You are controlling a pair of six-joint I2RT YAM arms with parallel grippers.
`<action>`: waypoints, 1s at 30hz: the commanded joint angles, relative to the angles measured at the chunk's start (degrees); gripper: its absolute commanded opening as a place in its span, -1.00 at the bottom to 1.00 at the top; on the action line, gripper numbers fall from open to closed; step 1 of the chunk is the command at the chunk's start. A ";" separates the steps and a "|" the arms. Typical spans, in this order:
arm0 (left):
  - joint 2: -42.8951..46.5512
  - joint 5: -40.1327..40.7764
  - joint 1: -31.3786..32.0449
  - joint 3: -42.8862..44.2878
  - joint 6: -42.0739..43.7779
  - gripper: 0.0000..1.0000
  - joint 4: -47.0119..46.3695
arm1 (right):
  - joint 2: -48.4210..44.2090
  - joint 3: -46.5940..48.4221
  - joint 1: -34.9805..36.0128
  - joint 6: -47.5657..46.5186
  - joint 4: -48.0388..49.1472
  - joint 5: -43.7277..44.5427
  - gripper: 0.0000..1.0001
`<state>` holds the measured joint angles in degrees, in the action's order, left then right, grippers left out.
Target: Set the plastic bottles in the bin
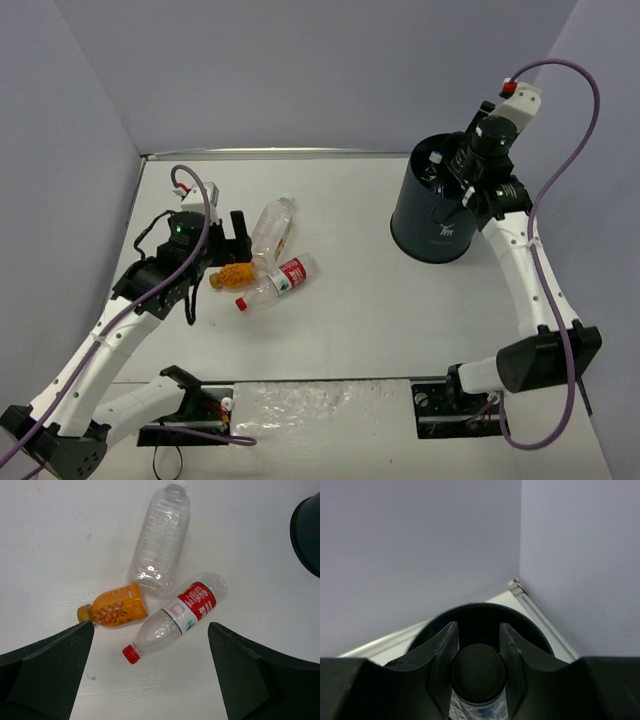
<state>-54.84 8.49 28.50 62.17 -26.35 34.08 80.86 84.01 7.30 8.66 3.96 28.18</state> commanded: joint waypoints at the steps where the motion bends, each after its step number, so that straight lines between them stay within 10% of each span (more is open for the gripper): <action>1: -3.71 -6.93 -1.38 1.19 1.95 0.94 -2.94 | 0.99 1.29 -1.32 -0.04 -0.41 6.87 0.69; 3: -5.04 -7.35 -1.43 0.70 2.76 0.94 -3.54 | 0.79 0.98 -2.35 1.39 -0.97 8.03 1.00; 14: -12.86 -26.83 -1.43 -4.77 12.70 0.94 -12.90 | -11.47 -3.91 -2.47 4.16 -5.92 -9.75 1.00; 30: -27.44 -22.68 1.45 -4.90 15.93 0.94 -13.30 | -18.14 -13.58 -2.47 9.42 -5.80 -15.92 1.00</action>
<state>-82.40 -16.57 28.72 56.34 -11.90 23.46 62.86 70.52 4.91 16.83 -5.07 14.00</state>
